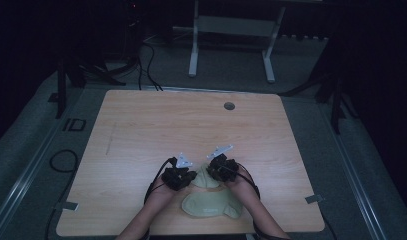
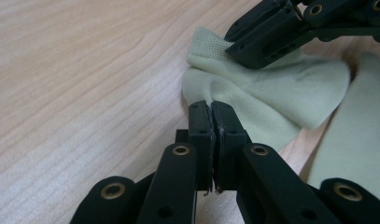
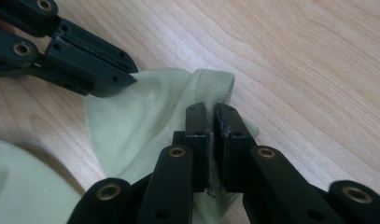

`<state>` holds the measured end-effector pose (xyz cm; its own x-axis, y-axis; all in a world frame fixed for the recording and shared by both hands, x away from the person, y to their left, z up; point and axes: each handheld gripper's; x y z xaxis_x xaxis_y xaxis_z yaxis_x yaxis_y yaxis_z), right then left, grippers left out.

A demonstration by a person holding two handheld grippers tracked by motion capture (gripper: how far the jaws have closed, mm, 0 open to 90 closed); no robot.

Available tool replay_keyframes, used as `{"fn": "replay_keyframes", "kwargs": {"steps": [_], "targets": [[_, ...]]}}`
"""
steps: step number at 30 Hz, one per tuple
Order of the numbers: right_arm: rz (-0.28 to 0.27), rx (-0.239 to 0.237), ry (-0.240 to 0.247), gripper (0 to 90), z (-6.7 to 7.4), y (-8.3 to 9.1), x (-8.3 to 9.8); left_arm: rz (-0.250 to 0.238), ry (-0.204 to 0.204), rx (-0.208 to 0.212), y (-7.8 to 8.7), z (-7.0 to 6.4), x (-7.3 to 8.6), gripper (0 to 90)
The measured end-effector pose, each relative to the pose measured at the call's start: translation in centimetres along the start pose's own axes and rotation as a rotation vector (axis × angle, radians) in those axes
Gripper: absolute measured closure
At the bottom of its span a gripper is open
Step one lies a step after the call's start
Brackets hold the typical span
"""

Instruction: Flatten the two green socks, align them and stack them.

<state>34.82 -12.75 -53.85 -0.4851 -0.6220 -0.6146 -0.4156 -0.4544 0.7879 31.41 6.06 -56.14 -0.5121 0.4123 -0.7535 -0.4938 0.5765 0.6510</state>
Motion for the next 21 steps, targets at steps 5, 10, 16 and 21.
{"fn": "replay_keyframes", "kwargs": {"steps": [5,10,16,21], "targets": [[-0.067,-0.001,-0.042,84.1,-0.7,2.5,-0.4,-0.035,-0.008,-0.021,1.4,0.0,-0.7,87.4],[-0.115,0.011,-0.069,84.1,-1.8,5.0,-0.6,-0.050,-0.006,-0.027,2.7,0.3,-1.4,87.4],[-0.131,0.025,-0.103,84.0,-3.2,6.6,-0.2,-0.051,-0.013,-0.053,4.0,0.7,-1.8,87.4],[-0.109,0.038,-0.151,83.4,-5.0,6.8,1.0,-0.049,-0.006,-0.047,4.2,1.2,-1.7,87.4]]}}
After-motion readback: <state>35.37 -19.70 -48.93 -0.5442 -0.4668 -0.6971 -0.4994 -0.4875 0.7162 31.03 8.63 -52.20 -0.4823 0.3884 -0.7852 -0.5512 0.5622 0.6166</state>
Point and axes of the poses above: each handheld gripper's, and its own axes: y roughly backward along the jaws, x roughly out of its underside, z roughly to its left, and after that the axes turned 3 degrees about -z, right-handed
